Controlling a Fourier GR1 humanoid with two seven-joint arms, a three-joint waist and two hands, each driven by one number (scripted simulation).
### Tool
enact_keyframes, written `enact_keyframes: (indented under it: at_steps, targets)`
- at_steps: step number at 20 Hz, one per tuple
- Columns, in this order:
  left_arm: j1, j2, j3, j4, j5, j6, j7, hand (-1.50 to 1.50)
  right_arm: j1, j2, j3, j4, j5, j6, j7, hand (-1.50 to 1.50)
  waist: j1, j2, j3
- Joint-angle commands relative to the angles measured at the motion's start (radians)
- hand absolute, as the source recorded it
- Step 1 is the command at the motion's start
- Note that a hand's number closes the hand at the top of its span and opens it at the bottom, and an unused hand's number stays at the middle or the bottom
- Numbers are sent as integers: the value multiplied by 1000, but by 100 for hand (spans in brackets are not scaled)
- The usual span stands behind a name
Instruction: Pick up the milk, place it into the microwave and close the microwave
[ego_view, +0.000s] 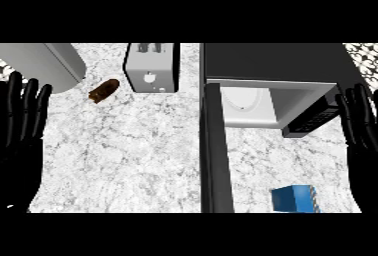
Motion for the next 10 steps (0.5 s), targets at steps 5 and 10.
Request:
enact_keyframes:
  at_steps: [5,10]
  targets:
    - [116,-61,-179,-110,-143,92,22,-150,255,-98,-20,-296,-219,202,53,-150,-38,11,38]
    - [303,-62,-284,-178,-44,232,85,-150,452,-147,-23,-441,-356,326,65,-150,-37,7,37]
